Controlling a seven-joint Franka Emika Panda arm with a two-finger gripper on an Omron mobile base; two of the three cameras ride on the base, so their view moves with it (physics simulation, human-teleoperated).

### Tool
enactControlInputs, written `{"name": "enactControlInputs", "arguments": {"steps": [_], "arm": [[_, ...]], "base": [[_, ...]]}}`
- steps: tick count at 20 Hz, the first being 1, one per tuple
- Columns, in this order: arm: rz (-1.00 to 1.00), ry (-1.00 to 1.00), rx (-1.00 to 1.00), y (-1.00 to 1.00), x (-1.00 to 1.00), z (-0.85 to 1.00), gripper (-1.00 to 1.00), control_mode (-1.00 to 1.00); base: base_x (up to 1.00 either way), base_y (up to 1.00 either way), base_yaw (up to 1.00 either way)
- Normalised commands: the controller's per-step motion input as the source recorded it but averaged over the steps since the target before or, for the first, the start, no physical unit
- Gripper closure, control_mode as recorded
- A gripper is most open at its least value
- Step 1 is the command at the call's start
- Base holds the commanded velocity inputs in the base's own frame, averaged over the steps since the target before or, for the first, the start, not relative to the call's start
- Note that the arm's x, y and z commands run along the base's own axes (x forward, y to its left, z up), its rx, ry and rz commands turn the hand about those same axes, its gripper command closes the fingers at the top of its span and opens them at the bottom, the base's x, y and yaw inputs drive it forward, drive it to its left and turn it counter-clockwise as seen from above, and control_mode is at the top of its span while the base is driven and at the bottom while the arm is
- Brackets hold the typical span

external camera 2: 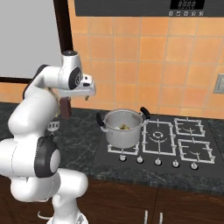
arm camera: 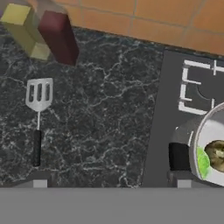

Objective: Put the onion and lemon wedge in the pot. Retrieve the spatula and lightly stir the vegetables in the pot.

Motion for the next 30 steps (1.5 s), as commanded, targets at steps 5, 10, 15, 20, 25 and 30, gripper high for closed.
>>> {"name": "enactControlInputs", "arguments": {"steps": [5,10,15,20,25,30], "arm": [[0.95,0.00,-0.12,0.30,-0.04,-0.56,-1.00,-1.00],[1.00,0.00,-0.14,0.14,-0.06,-0.61,-1.00,-1.00],[1.00,-0.04,-0.17,0.13,-0.04,-0.48,-1.00,-1.00],[1.00,-0.17,-0.14,0.01,0.00,-0.23,-1.00,-1.00],[1.00,-0.07,-0.05,0.00,-0.08,-0.34,-1.00,-1.00],[1.00,-0.09,-0.11,0.00,-0.34,-0.21,-1.00,-1.00]], "base": [[0.00,0.00,0.00],[0.00,0.00,0.00],[0.00,0.00,0.00],[0.00,0.00,0.00],[0.00,0.00,0.00],[0.00,0.00,0.00]]}}
